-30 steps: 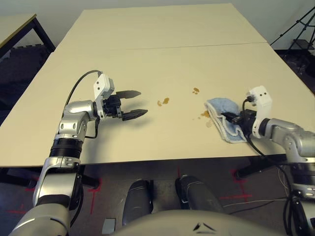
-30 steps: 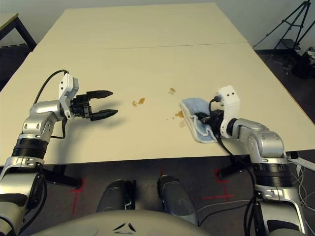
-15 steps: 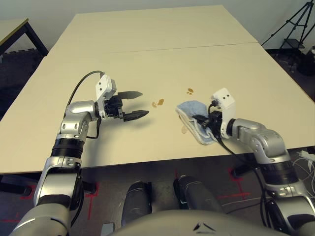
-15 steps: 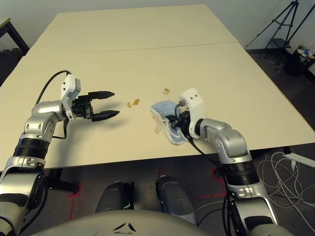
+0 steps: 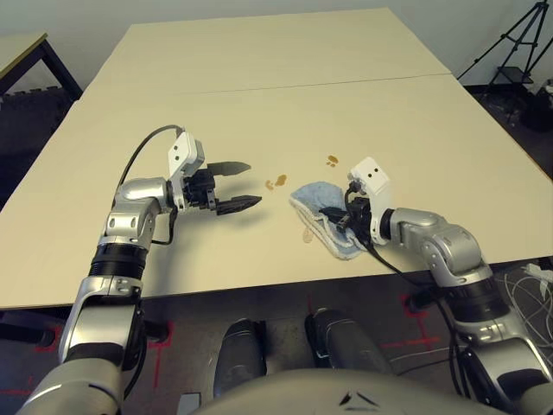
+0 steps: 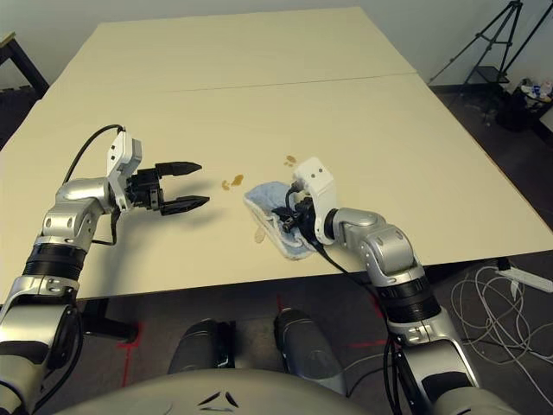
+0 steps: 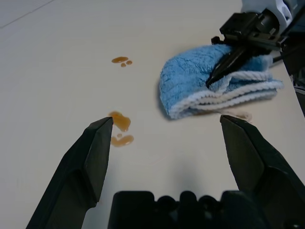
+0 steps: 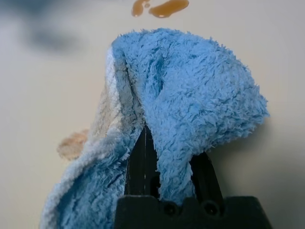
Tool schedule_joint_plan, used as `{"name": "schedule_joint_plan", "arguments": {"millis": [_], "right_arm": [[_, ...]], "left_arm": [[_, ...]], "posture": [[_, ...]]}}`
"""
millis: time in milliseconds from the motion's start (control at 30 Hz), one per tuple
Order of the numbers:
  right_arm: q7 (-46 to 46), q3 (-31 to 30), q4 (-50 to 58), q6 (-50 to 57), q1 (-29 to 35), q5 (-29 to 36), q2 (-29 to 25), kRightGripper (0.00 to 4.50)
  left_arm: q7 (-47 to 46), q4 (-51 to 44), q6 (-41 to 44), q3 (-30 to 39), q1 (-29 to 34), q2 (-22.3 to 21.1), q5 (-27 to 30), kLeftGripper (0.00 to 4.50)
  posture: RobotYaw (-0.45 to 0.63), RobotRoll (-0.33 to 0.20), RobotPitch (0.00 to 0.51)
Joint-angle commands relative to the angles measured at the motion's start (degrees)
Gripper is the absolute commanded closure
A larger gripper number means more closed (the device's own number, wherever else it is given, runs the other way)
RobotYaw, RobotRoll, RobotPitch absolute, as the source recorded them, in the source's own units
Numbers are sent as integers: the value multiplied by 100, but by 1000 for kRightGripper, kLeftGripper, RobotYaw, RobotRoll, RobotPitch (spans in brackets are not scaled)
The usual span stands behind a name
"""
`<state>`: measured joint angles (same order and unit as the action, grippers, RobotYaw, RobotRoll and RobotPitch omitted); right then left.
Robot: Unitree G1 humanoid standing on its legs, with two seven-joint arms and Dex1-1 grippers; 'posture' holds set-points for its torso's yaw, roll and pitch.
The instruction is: Wipe the water off the table with a rag.
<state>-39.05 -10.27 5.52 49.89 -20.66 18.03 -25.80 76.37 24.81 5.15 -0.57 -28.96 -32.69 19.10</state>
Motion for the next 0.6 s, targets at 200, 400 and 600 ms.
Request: {"name": "schedule_joint_plan", "arguments": {"millis": [200,400,600], "right_arm": [[-230,583,-734,-65,-171,-104,-1137,4426],[-236,1231,-1543,-391,-520,-70,-1612,4426],[74,1817,-2378,-914,-1032,-3,-1382,4426]], "left_arm": [[26,-77,16,-57,2,-44,-47,0],[47,-20,-1,-54,-24,-58,-56,0],[88,38,-8,-27,-52,-137,-66,0]], "posture": [[-249,0,74],[-249,0,71],[-246,0,70]]}}
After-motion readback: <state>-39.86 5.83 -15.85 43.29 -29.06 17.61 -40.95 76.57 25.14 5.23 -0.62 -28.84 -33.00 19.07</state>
